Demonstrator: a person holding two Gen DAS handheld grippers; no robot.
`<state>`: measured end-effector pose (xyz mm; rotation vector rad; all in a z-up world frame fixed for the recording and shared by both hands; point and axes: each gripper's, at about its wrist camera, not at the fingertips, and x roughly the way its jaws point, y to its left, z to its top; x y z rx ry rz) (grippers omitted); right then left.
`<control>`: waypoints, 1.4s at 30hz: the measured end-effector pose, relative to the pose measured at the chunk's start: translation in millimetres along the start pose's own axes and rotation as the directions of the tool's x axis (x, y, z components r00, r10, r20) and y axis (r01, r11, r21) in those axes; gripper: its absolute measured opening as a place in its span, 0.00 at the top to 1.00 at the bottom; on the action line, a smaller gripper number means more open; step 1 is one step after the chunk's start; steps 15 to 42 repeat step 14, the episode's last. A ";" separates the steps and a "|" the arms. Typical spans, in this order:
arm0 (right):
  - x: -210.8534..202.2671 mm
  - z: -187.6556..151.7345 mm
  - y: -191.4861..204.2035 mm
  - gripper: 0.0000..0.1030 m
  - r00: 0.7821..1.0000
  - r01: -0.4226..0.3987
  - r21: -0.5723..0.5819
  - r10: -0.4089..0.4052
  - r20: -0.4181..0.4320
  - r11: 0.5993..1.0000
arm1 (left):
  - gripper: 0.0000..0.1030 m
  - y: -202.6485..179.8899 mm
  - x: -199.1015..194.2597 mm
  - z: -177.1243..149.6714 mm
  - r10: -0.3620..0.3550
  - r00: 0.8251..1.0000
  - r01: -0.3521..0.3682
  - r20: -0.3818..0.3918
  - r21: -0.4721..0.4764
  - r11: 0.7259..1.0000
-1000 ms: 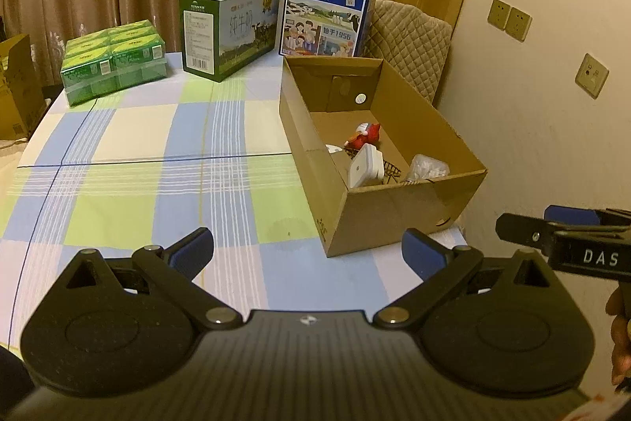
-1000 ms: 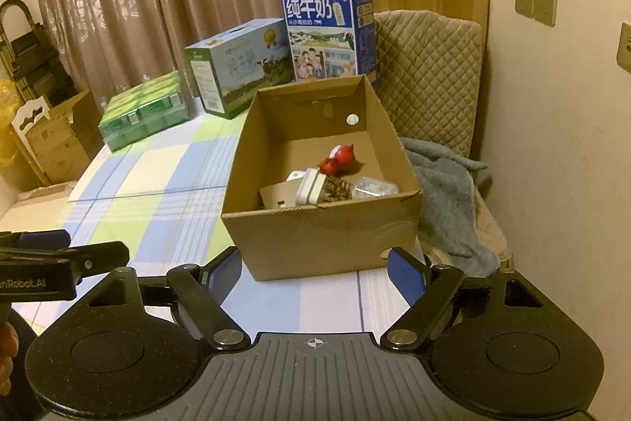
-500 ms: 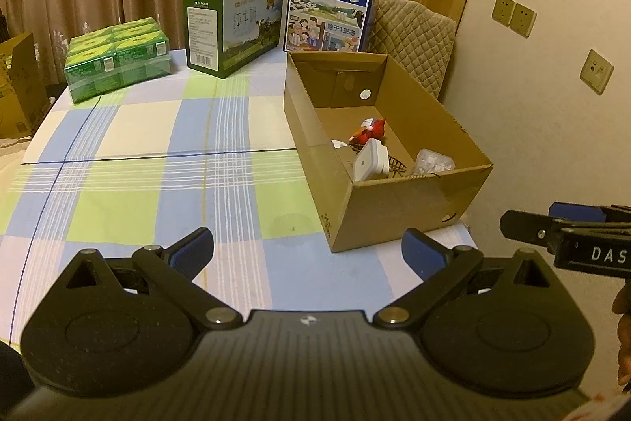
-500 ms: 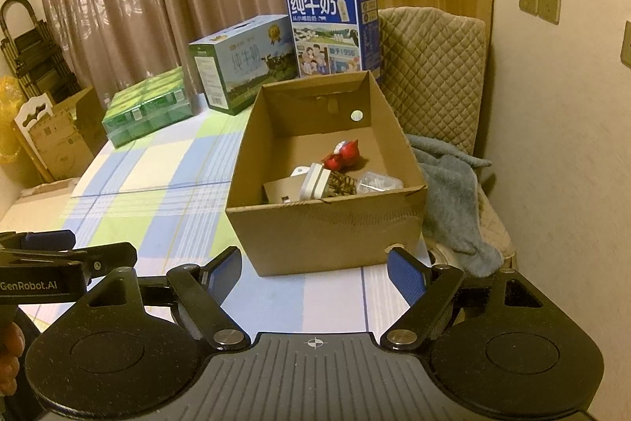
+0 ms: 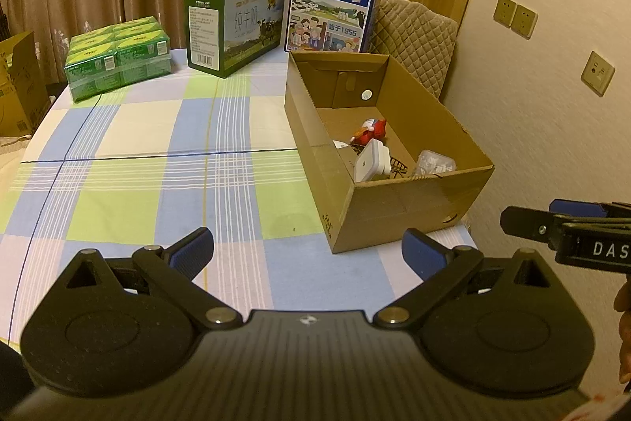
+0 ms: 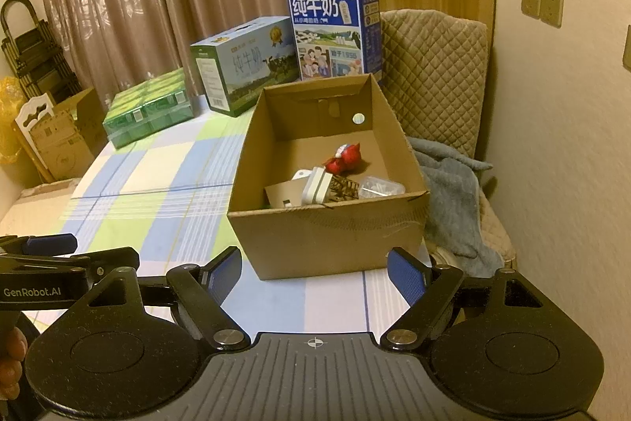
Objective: Organize rigid objects
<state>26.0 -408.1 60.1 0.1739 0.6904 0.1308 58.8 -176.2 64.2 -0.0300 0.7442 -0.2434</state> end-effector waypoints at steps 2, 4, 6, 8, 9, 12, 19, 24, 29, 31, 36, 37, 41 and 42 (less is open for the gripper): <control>0.0 0.0 0.0 0.24 1.000 0.000 0.000 0.000 0.001 1.000 | 0.02 0.5 0.5 0.2 0.000 1.000 0.000 -0.002 -0.003 1.000; 0.0 0.0 0.0 0.24 1.000 -0.001 0.000 0.001 0.000 1.000 | 0.02 0.7 1.3 0.4 0.000 1.000 0.000 -0.003 -0.004 1.000; 0.0 0.0 0.1 0.24 1.000 0.000 -0.001 0.000 0.000 1.000 | 0.02 0.7 1.4 0.4 -0.001 1.000 0.001 -0.003 -0.005 1.000; 0.2 0.1 0.2 0.24 1.000 -0.001 0.000 0.001 0.000 1.000 | 0.02 0.6 1.9 0.5 -0.002 1.000 0.002 -0.002 -0.005 1.000; -0.1 0.1 0.2 0.24 1.000 -0.001 0.000 0.001 0.000 1.000 | 0.02 0.6 2.1 0.3 -0.006 1.000 0.006 0.000 -0.003 1.000; 0.0 0.1 0.2 0.24 1.000 0.000 0.000 0.000 0.000 1.000 | 0.02 1.7 1.2 -1.4 -0.025 1.000 0.025 0.014 -0.013 1.000; 0.4 0.9 0.9 0.24 1.000 0.001 0.000 -0.001 0.000 1.000 | 0.02 3.2 0.8 -1.1 -0.032 0.999 0.033 0.013 -0.024 0.999; 0.4 0.9 0.9 0.24 1.000 0.001 0.000 -0.001 0.000 1.000 | 0.02 3.2 0.8 -1.1 -0.032 0.999 0.033 0.013 -0.024 0.999; 0.4 0.9 0.9 0.24 1.000 0.001 0.000 -0.001 0.000 1.000 | 0.02 3.2 0.8 -1.1 -0.032 0.999 0.033 0.013 -0.024 0.999; 0.4 0.9 0.9 0.24 1.000 0.001 0.000 -0.001 0.000 1.000 | 0.02 3.2 0.8 -1.1 -0.032 0.999 0.033 0.013 -0.024 0.999; 0.4 0.9 0.9 0.24 1.000 0.001 0.000 -0.001 0.000 1.000 | 0.02 3.2 0.8 -1.1 -0.032 0.999 0.033 0.013 -0.024 0.999; 0.4 0.9 0.9 0.24 1.000 0.001 0.000 -0.001 0.000 1.000 | 0.02 3.2 0.8 -1.1 -0.032 0.999 0.033 0.013 -0.024 0.999; 0.4 0.9 0.9 0.24 1.000 0.001 0.000 -0.001 0.000 1.000 | 0.02 3.2 0.8 -1.1 -0.032 0.999 0.033 0.013 -0.024 0.999; 0.4 0.9 0.9 0.24 1.000 0.001 0.000 -0.001 0.000 1.000 | 0.02 3.2 0.8 -1.1 -0.032 0.999 0.033 0.013 -0.024 0.999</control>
